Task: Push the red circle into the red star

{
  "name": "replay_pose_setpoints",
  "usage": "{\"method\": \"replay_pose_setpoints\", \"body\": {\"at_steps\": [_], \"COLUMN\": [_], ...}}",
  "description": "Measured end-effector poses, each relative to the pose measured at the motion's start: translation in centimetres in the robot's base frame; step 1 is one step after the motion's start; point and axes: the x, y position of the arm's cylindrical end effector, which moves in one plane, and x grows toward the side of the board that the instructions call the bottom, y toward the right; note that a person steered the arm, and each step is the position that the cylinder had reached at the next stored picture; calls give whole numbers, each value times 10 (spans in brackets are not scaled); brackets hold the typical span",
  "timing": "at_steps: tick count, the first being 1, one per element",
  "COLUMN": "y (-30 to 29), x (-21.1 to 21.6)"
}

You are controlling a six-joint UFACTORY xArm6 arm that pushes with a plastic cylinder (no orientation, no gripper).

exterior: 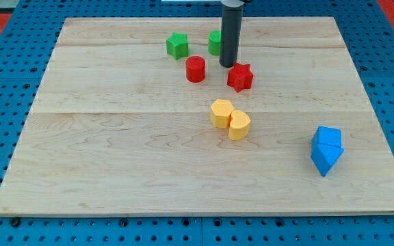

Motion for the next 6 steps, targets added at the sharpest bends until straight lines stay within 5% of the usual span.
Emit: {"method": "replay_pose_setpoints", "body": {"at_steps": [1, 3, 4, 6], "y": [-2, -146, -133, 34], "x": [-1, 0, 31, 27]}}
